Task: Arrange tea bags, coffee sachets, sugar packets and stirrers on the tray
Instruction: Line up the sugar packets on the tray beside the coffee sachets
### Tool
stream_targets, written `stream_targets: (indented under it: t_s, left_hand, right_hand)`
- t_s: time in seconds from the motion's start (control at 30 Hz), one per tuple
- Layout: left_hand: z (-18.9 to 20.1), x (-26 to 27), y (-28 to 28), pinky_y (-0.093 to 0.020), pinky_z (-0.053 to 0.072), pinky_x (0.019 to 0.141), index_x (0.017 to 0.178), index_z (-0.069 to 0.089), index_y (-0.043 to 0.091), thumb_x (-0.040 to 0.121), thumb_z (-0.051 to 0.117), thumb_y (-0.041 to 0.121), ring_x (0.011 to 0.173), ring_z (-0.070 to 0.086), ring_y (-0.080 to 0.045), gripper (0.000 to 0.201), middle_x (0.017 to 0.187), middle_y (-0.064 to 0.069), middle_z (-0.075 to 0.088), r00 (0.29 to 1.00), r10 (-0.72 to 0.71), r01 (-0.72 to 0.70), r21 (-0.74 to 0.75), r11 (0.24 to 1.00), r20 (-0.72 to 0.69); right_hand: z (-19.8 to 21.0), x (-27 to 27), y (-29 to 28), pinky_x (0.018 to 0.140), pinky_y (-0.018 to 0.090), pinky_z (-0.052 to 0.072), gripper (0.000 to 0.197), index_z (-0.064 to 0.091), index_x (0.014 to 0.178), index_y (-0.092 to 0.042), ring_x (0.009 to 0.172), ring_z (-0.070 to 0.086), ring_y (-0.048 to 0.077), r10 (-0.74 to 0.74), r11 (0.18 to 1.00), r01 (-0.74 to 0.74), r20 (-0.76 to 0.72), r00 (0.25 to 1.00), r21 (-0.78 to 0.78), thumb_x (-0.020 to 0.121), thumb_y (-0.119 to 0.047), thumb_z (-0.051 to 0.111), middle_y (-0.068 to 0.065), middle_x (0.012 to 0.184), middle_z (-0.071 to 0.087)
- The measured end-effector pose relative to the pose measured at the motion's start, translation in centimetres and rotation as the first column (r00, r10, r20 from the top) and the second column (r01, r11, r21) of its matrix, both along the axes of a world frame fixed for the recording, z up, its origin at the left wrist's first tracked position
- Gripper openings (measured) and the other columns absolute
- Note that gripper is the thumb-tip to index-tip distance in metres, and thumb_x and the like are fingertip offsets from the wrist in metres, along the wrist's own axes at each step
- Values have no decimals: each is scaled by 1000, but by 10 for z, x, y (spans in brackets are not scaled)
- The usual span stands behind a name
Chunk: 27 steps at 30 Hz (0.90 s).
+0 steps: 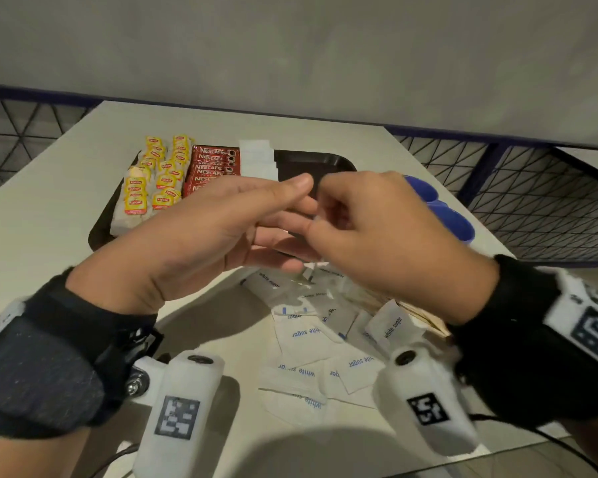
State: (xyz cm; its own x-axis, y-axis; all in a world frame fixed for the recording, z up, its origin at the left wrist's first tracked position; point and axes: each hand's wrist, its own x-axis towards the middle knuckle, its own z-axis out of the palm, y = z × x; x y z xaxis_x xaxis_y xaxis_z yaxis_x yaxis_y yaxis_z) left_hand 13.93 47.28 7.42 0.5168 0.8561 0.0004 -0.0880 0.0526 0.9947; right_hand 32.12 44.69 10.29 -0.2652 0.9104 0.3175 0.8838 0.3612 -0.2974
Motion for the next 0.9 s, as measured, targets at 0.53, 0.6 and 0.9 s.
stream_targets:
  t_s: [0.53,0.6,0.9]
  left_hand:
    - [-5,-5,8,-29,62,71,106,76,8,78,83,13,76,75,-20,29,89,-10,78,974,215,-208,91,974,-76]
    - [-3,-3,7,-30,62,71,105,75,8,81,83,8,76,73,-21,25,89,-17,74,961,267,-256,143,956,-66]
    - [-1,-13,21,-31,62,65,80,76,18,91,68,5,82,74,-16,19,96,-4,79,827,559,-544,159,824,-63]
  right_hand:
    - [-18,-1,15,89,52,58,40,51,96,-5,84,64,29,31,868,-421,-816,577,-264,81,32,48,10,84,63]
    - [-15,-6,20,84,48,59,42,48,95,-8,82,64,30,52,877,-426,-838,543,-222,78,30,46,9,83,64]
    - [-34,8,27,76,25,51,17,66,108,-27,82,59,5,176,843,-124,51,983,-524,92,-23,68,-6,97,62]
